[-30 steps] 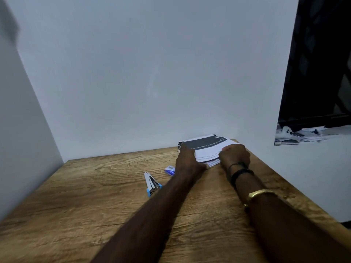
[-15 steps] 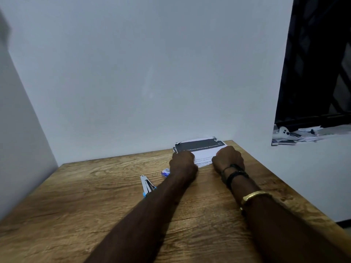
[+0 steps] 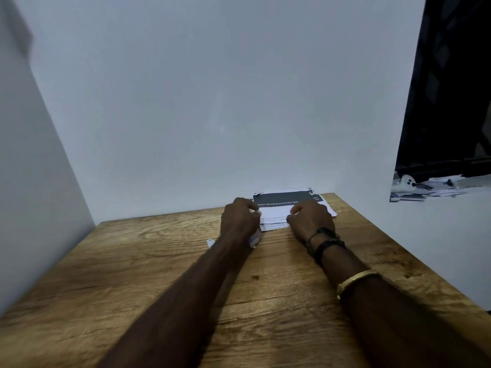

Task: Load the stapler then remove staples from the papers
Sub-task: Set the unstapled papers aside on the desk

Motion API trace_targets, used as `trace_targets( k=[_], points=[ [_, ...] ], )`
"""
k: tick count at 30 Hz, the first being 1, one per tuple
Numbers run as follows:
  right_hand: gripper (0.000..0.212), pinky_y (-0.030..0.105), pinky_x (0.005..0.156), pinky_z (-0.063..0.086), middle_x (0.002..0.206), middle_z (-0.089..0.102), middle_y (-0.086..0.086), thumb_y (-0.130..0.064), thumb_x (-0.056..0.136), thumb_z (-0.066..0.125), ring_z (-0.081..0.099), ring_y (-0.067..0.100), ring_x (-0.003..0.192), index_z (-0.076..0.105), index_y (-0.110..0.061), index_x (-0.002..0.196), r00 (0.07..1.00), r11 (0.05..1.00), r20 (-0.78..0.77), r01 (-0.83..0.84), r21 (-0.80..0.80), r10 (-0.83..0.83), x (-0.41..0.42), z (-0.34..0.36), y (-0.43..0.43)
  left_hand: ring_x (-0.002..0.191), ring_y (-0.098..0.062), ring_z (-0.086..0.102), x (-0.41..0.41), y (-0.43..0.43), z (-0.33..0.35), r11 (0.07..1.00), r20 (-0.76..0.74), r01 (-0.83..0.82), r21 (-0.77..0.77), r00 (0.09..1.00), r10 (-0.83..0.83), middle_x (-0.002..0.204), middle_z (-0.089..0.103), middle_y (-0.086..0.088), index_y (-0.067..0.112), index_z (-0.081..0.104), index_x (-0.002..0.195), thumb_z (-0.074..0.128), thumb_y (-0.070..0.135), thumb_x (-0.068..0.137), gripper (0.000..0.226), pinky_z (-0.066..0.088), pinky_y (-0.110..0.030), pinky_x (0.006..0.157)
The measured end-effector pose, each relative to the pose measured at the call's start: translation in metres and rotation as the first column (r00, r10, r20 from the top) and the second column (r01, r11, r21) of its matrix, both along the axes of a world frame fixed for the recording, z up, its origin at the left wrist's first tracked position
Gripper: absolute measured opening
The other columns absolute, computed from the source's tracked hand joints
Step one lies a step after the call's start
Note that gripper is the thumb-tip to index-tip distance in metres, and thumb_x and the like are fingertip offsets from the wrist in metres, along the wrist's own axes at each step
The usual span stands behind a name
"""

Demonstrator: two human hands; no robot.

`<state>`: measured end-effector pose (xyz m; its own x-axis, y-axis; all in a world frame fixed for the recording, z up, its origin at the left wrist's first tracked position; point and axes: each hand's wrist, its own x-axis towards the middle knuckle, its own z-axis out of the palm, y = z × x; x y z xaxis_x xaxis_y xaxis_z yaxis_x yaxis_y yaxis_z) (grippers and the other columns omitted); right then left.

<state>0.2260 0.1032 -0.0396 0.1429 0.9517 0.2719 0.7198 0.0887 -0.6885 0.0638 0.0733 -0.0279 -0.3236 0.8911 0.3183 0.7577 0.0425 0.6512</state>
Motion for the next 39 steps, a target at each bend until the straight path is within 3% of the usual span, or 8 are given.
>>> trace_targets(
  k=[5, 7, 11, 15, 21, 25, 32, 39],
  points=[
    [0.012, 0.029, 0.081, 0.051, 0.106, 0.076, -0.004, -0.029, 0.079, 0.069, 0.067, 0.024, 0.103, 0.078, -0.026, 0.086, 0.988, 0.988, 0.03, -0.154, 0.021, 0.153, -0.027, 0.005, -0.018, 0.091, -0.024, 0.073, -0.041, -0.037, 0.015, 0.989, 0.005, -0.15, -0.009, 0.989, 0.15, 0.091, 0.08, -0.004, 0.015, 0.079, 0.081, 0.066, 0.02, 0.085, 0.014, 0.045, -0.024, 0.07],
    [0.013, 0.026, 0.077, 0.046, 0.107, 0.074, -0.006, -0.034, 0.075, 0.072, 0.066, 0.022, 0.102, 0.077, -0.028, 0.085, 0.97, 0.972, 0.057, -0.235, 0.001, 0.235, -0.04, 0.006, -0.027, 0.09, -0.026, 0.073, -0.052, -0.052, 0.016, 0.979, -0.03, -0.19, -0.08, 0.982, 0.188, 0.088, 0.079, -0.006, 0.014, 0.079, 0.084, 0.068, 0.023, 0.083, 0.014, 0.052, -0.027, 0.072],
    [0.037, 0.026, 0.076, 0.047, 0.108, 0.071, -0.006, -0.048, 0.066, 0.075, 0.066, 0.019, 0.102, 0.074, -0.03, 0.099, 0.946, 0.949, 0.085, -0.309, -0.059, 0.313, -0.062, 0.005, -0.046, 0.096, -0.027, 0.071, -0.064, -0.077, 0.012, 0.951, -0.14, -0.234, -0.204, 0.968, 0.208, 0.098, 0.075, -0.005, 0.015, 0.075, 0.095, 0.07, 0.041, 0.081, 0.03, 0.058, -0.034, 0.082],
    [0.028, 0.028, 0.075, 0.052, 0.103, 0.075, 0.002, -0.041, 0.079, 0.072, 0.068, 0.023, 0.096, 0.075, -0.019, 0.097, 0.93, 0.949, 0.191, -0.314, -0.036, 0.315, -0.078, 0.002, -0.058, 0.1, -0.027, 0.069, -0.062, -0.09, 0.005, 0.933, -0.164, -0.238, -0.27, 0.966, 0.199, 0.103, 0.074, -0.007, 0.013, 0.071, 0.102, 0.072, 0.054, 0.079, 0.047, 0.054, -0.034, 0.08],
    [0.025, 0.032, 0.089, 0.055, 0.111, 0.074, 0.009, -0.027, 0.084, 0.069, 0.067, 0.029, 0.109, 0.074, -0.017, 0.105, 0.92, 0.954, 0.256, -0.3, -0.025, 0.296, -0.086, 0.002, -0.07, 0.103, -0.026, 0.069, -0.053, -0.089, 0.006, 0.959, -0.014, -0.156, -0.235, 0.987, 0.158, 0.103, 0.075, -0.008, 0.013, 0.073, 0.098, 0.082, 0.027, 0.074, 0.029, 0.056, -0.032, 0.082],
    [0.023, 0.031, 0.087, 0.054, 0.107, 0.075, 0.01, -0.027, 0.082, 0.071, 0.067, 0.03, 0.108, 0.075, -0.015, 0.101, 0.908, 0.951, 0.29, -0.31, -0.019, 0.302, -0.086, 0.002, -0.074, 0.1, -0.021, 0.071, -0.049, -0.084, 0.005, 0.973, 0.051, -0.111, -0.2, 0.991, 0.124, 0.097, 0.078, -0.006, 0.014, 0.077, 0.093, 0.08, 0.017, 0.074, 0.019, 0.048, -0.025, 0.073],
    [0.029, 0.027, 0.073, 0.047, 0.101, 0.075, 0.011, -0.038, 0.079, 0.076, 0.068, 0.032, 0.103, 0.076, -0.014, 0.096, 0.908, 0.952, 0.296, -0.306, -0.012, 0.295, -0.087, 0.0, -0.077, 0.093, -0.019, 0.071, -0.048, -0.079, -0.003, 0.983, 0.081, -0.106, -0.147, 0.99, 0.119, 0.091, 0.078, -0.004, 0.014, 0.078, 0.087, 0.079, 0.017, 0.076, 0.011, 0.048, -0.025, 0.072],
    [0.028, 0.027, 0.073, 0.047, 0.1, 0.075, 0.01, -0.038, 0.08, 0.075, 0.068, 0.03, 0.102, 0.076, -0.015, 0.095, 0.901, 0.95, 0.32, -0.311, 0.003, 0.294, -0.087, 0.001, -0.079, 0.092, -0.018, 0.072, -0.051, -0.077, -0.004, 0.986, 0.063, -0.096, -0.136, 0.992, 0.105, 0.09, 0.078, -0.003, 0.014, 0.077, 0.088, 0.079, 0.018, 0.076, 0.012, 0.053, -0.027, 0.076]
  ],
)
